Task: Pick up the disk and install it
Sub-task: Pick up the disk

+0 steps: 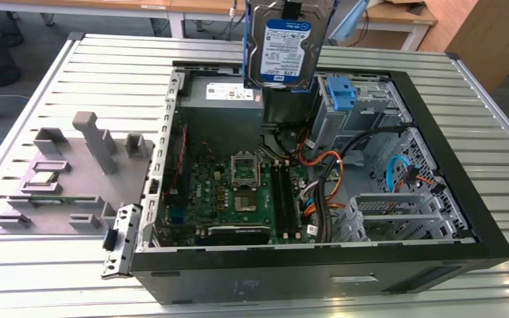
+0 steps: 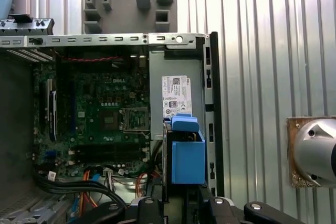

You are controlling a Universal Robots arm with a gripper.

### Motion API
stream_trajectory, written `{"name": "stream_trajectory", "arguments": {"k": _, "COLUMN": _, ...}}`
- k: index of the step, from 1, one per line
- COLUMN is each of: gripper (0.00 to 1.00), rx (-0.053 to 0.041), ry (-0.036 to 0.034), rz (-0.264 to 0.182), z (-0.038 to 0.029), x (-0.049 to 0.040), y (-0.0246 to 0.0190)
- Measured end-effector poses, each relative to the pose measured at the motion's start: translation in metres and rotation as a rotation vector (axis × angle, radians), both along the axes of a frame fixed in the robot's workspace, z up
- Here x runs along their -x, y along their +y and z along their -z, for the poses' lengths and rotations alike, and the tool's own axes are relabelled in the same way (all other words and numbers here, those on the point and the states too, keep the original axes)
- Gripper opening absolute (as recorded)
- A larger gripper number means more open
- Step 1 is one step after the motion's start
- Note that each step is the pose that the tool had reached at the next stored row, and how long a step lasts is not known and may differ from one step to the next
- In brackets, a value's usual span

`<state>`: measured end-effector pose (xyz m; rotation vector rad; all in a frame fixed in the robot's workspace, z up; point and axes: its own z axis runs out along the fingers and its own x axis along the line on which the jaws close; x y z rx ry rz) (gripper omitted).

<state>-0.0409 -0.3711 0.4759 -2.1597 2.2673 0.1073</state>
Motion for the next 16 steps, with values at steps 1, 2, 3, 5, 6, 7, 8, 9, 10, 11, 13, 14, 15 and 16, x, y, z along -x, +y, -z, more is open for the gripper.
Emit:
{"name": "stream_trajectory", "arguments": {"k": 1, "gripper": 0.35, "rx": 0.0001, "ry": 0.0000, "rz": 0.000, "z": 0.0000, "x": 0.0000, "y": -0.0010}}
{"name": "stream_trajectory", "arguments": {"k": 2, "gripper": 0.35, "rx": 0.0000, "ry": 0.0000, "rz": 0.000, "z": 0.0001, "x": 0.0000, "y": -0.0021}}
{"name": "stream_trajectory", "arguments": {"k": 3, "gripper": 0.35, "rx": -0.0001, "ry": -0.0001, "rz": 0.000, "z": 0.0001, "x": 0.0000, "y": -0.0031}}
{"name": "stream_trajectory", "arguments": {"k": 5, "gripper": 0.35, "rx": 0.0000, "ry": 0.0000, "rz": 0.000, "z": 0.0001, "x": 0.0000, "y": -0.0052}}
{"name": "stream_trajectory", "arguments": {"k": 6, "gripper": 0.35, "rx": 0.0000, "ry": 0.0000, "rz": 0.000, "z": 0.0002, "x": 0.0000, "y": -0.0063}}
{"name": "stream_trajectory", "arguments": {"k": 7, "gripper": 0.35, "rx": 0.0000, "ry": 0.0000, "rz": 0.000, "z": 0.0002, "x": 0.0000, "y": -0.0072}}
{"name": "stream_trajectory", "arguments": {"k": 8, "gripper": 0.35, "rx": 0.0000, "ry": 0.0000, "rz": 0.000, "z": 0.0002, "x": -0.0001, "y": -0.0081}}
{"name": "stream_trajectory", "arguments": {"k": 9, "gripper": 0.35, "rx": 0.0000, "ry": 0.0000, "rz": 0.000, "z": 0.0002, "x": -0.0001, "y": -0.0090}}
{"name": "stream_trajectory", "arguments": {"k": 10, "gripper": 0.35, "rx": 0.0001, "ry": 0.0000, "rz": 0.000, "z": 0.0003, "x": -0.0001, "y": -0.0099}}
{"name": "stream_trajectory", "arguments": {"k": 11, "gripper": 0.35, "rx": 0.0001, "ry": 0.0000, "rz": 0.000, "z": 0.0003, "x": -0.0002, "y": -0.0108}}
{"name": "stream_trajectory", "arguments": {"k": 13, "gripper": 0.35, "rx": 0.0000, "ry": 0.0000, "rz": 0.000, "z": 0.0004, "x": -0.0002, "y": -0.0128}}
{"name": "stream_trajectory", "arguments": {"k": 14, "gripper": 0.35, "rx": 0.0000, "ry": 0.0000, "rz": 0.000, "z": 0.0004, "x": -0.0003, "y": -0.0139}}
{"name": "stream_trajectory", "arguments": {"k": 15, "gripper": 0.35, "rx": 0.0000, "ry": 0.0000, "rz": 0.000, "z": 0.0005, "x": -0.0003, "y": -0.0152}}
{"name": "stream_trajectory", "arguments": {"k": 16, "gripper": 0.35, "rx": 0.0001, "ry": 0.0000, "rz": 0.000, "z": 0.0005, "x": -0.0003, "y": -0.0164}}
